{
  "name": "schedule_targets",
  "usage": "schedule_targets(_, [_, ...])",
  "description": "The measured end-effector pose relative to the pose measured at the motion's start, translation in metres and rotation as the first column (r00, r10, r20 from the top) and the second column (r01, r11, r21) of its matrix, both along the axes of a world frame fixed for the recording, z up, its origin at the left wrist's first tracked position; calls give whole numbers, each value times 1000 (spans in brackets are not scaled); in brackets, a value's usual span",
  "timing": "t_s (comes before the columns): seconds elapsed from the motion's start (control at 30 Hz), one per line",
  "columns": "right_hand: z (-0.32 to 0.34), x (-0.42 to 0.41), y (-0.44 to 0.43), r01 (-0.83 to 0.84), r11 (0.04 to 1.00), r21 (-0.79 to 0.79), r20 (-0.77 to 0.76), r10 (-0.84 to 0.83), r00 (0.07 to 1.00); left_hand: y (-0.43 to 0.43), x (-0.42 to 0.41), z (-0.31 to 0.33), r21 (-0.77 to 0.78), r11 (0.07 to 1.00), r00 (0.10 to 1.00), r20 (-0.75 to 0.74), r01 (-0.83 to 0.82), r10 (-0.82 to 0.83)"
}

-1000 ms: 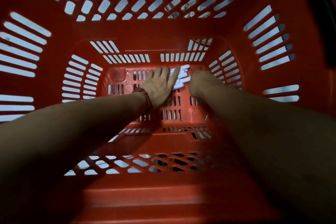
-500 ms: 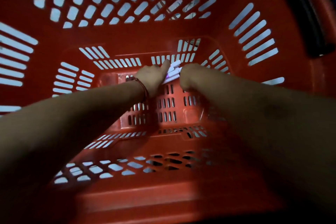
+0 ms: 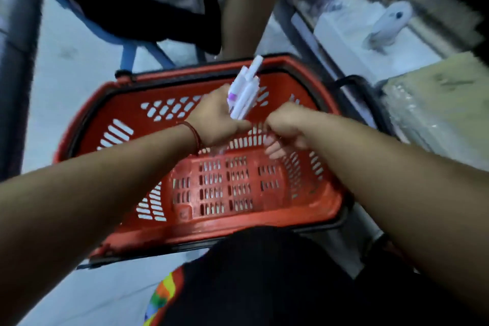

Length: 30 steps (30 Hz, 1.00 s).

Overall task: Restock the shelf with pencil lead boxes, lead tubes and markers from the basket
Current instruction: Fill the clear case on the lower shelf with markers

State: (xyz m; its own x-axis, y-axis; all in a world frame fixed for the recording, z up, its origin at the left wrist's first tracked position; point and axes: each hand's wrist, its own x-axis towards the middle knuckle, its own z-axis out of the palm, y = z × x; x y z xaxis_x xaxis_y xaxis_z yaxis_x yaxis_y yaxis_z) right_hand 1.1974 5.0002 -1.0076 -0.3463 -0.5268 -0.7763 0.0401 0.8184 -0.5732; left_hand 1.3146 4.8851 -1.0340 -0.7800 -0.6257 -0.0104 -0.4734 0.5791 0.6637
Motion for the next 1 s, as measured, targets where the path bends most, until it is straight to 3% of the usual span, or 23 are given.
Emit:
schedule_targets(0.07, [29, -3, 33, 258, 960, -110, 241, -226, 944, 25, -17, 53, 74, 995, 979, -187, -68, 81])
schedule_targets(0.13, [61, -2, 62, 498, 854, -150, 496, -370, 785, 56, -35, 103, 184, 981, 910, -390, -69, 137])
schedule_targets(0.23, [113, -2, 113, 798, 564, -212, 743, -438, 506, 120, -65, 168, 386, 921, 741, -635, 59, 219])
schedule_targets(0.33, [159, -6, 163, 923, 295, -248, 871, -350, 345, 190, -91, 207, 422, 898, 664, -708, 125, 240])
schedule_targets(0.53, [205, -40, 256, 926, 40, -376, 881, -294, 371, 311, -132, 241, 336, 906, 682, -728, 258, 75])
schedule_targets(0.67, [213, -58, 311, 924, -159, -349, 907, -307, 290, 372, -154, 247, 254, 910, 678, -734, 327, -39])
schedule_targets(0.8, [218, -68, 360, 906, -257, -336, 907, -349, 237, 416, -169, 244, 252, 881, 684, -722, 401, -105])
schedule_targets(1.0, [215, -69, 405, 893, -306, -331, 874, -456, 168, 460, -178, 241, 295, 846, 677, -729, 444, -101])
